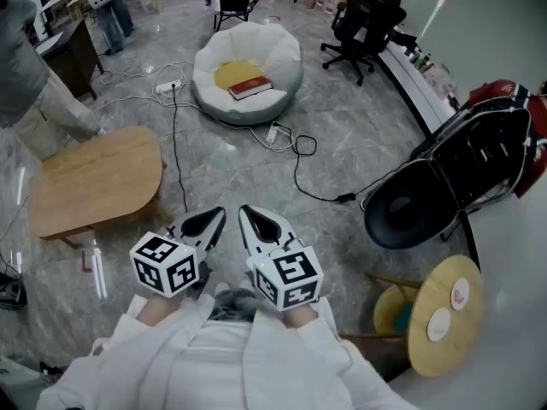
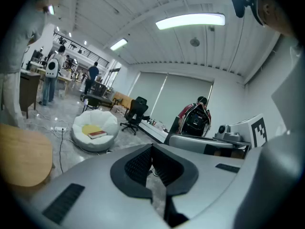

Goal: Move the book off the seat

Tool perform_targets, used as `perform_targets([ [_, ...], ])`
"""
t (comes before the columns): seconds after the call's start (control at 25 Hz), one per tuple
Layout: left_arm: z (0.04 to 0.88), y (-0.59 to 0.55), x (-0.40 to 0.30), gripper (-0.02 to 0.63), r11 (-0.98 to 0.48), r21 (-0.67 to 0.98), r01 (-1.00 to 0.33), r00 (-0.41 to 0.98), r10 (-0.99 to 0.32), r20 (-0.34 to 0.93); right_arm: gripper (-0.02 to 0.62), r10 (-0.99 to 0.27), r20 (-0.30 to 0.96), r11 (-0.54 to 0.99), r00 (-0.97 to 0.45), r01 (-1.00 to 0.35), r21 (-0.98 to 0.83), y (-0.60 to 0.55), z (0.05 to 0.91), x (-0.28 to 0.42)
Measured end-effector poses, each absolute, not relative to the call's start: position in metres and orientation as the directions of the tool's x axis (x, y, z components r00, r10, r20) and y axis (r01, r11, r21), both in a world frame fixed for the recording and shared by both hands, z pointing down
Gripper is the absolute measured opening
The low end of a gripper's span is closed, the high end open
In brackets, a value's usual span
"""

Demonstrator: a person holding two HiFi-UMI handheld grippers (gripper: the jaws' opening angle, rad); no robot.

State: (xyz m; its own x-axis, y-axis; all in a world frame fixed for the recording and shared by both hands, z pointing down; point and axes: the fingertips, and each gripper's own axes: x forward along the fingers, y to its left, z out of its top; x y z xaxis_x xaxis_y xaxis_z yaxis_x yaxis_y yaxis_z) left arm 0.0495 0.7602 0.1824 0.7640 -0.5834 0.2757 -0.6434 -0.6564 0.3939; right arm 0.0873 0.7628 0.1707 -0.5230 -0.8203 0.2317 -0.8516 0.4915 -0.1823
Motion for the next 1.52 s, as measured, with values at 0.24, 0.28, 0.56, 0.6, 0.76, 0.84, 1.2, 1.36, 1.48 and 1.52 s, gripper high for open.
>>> perform_targets([
  [0.24,0.179,0.74,0.04,0.006,-0.632,0.363,-0.684,0.728,-0.624,0.284,0.012,-0.82,0.237,0.495,-0.521,-0.854,-0.161,0.75,0.166,0.086],
  [0.28,0.18,0.738,0.04,0.006,-0.628,0.359,-0.69,0.723,-0.628,0.289,0.012,-0.819,0.239,0.497,-0.521,-0.853,-0.159,0.749,0.167,0.087],
  [0.56,0.189,0.734,0.044,0.006,-0.613,0.361,-0.703,0.71,-0.636,0.302,0.011,-0.818,0.24,0.494,-0.522,-0.852,-0.17,0.748,0.173,0.09],
  [0.6,0.19,0.735,0.045,0.006,-0.613,0.361,-0.702,0.711,-0.635,0.303,0.011,-0.819,0.239,0.493,-0.522,-0.852,-0.173,0.748,0.174,0.09],
  [0.76,0.192,0.734,0.047,0.006,-0.611,0.365,-0.703,0.71,-0.636,0.303,0.012,-0.825,0.217,0.478,-0.522,-0.849,-0.223,0.746,0.175,0.094],
  [0.84,0.193,0.733,0.048,0.006,-0.605,0.367,-0.706,0.706,-0.64,0.303,0.012,-0.827,0.22,0.47,-0.517,-0.851,-0.236,0.745,0.177,0.099],
  [1.2,0.204,0.729,0.063,0.006,-0.587,0.396,-0.706,0.7,-0.66,0.271,0.012,-0.814,0.218,0.487,-0.538,-0.838,-0.247,0.739,0.191,0.12],
  [1.36,0.215,0.727,0.069,0.006,-0.558,0.407,-0.723,0.681,-0.676,0.283,0.012,-0.808,0.225,0.489,-0.544,-0.833,-0.258,0.735,0.2,0.127],
  [1.48,0.218,0.72,0.072,0.006,-0.549,0.411,-0.727,0.675,-0.679,0.288,0.012,-0.805,0.228,0.491,-0.547,-0.832,-0.259,0.728,0.201,0.129],
  [1.52,0.219,0.716,0.073,0.006,-0.547,0.413,-0.728,0.674,-0.68,0.287,0.012,-0.806,0.229,0.49,-0.546,-0.832,-0.26,0.724,0.202,0.131],
])
